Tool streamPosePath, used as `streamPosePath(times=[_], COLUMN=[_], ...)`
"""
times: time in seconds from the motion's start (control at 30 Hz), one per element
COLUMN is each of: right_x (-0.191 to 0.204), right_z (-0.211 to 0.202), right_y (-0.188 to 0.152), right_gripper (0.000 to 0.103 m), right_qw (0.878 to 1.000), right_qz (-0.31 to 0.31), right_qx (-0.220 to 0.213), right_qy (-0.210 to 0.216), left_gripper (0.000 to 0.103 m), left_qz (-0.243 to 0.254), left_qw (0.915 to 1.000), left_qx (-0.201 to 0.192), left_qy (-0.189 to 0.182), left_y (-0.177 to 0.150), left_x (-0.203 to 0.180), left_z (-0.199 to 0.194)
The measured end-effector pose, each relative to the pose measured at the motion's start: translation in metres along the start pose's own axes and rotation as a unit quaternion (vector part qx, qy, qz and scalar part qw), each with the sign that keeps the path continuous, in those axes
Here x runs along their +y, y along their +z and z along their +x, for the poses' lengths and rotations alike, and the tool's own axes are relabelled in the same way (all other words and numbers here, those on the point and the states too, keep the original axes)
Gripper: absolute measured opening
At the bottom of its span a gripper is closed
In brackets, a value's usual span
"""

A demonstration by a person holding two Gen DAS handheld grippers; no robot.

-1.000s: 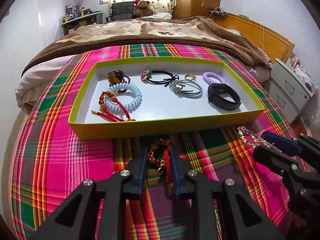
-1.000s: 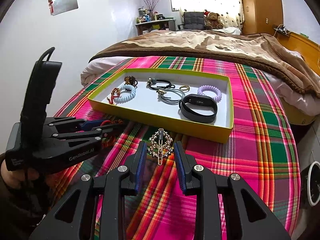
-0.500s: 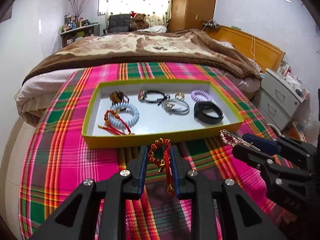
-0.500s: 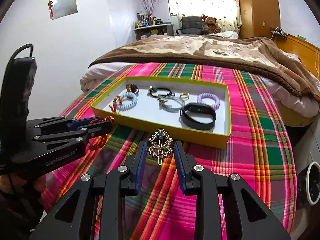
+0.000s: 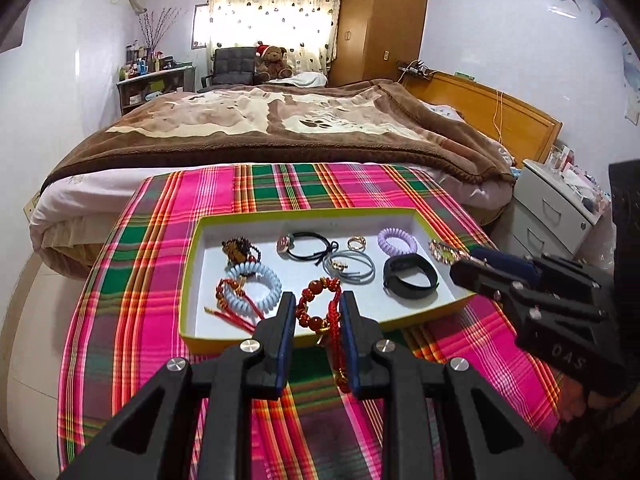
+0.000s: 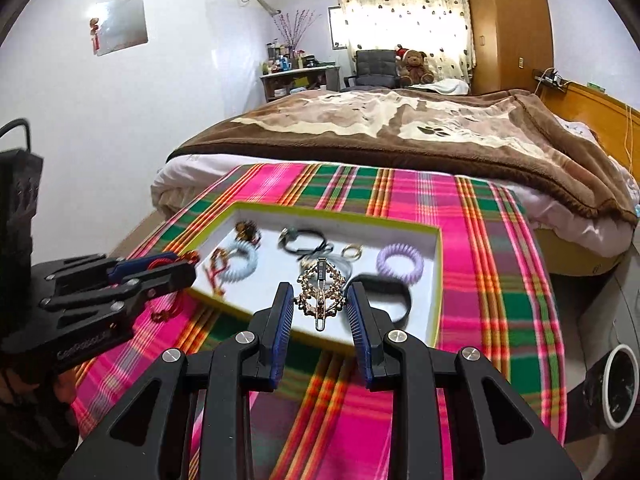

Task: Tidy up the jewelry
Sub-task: 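Carry the gold pendant and red bracelet into the tray and open both tools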

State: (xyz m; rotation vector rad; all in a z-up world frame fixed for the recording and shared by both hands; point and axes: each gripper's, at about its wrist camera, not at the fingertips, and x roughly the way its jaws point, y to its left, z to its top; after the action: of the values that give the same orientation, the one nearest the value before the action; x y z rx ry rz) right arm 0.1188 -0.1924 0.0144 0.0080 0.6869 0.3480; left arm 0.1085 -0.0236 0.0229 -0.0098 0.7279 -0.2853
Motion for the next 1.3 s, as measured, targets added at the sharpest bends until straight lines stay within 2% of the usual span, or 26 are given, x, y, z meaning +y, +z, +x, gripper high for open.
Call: streamPosePath(times=[0.2, 0.33, 0.7, 0.87, 1.3], right_x=[-0.013, -0.024, -0.033, -0.030, -0.027], right_z=[0.024, 0.049, 0.102, 0.111, 0.122], right_y=[0.020, 0.032, 0.026, 0.023, 0.024], right_gripper=[0.029, 0.029, 0.029, 0.029, 0.029], right_qw=[1.000, 1.000, 0.997, 0.995, 0.994], right_qz=[-0.002, 0.001, -0.003, -0.010, -0.018], right_qx=[0.009, 0.029, 0.083, 0.094, 0.109], right_qy=[-0.005, 0.000, 0.006, 0.016, 0.005], left_gripper=[0.023, 0.023, 0.023, 0.023, 0.024], left_qz=[-0.013, -0.020, -0.020, -0.021, -0.038], left_qw=[0.9999, 0.9996, 0.9982, 0.9975, 0.9953], left_qx=[0.006, 0.019, 0.056, 0.067, 0.088], left_qy=[-0.006, -0.010, -0.013, -0.009, -0.013], left_y=[0.009, 0.011, 0.009, 0.007, 0.002], left_x=[0.002, 0.001, 0.000, 0.000, 0.006], left_z=[0.018, 0.035, 0.076, 0.083, 0.097])
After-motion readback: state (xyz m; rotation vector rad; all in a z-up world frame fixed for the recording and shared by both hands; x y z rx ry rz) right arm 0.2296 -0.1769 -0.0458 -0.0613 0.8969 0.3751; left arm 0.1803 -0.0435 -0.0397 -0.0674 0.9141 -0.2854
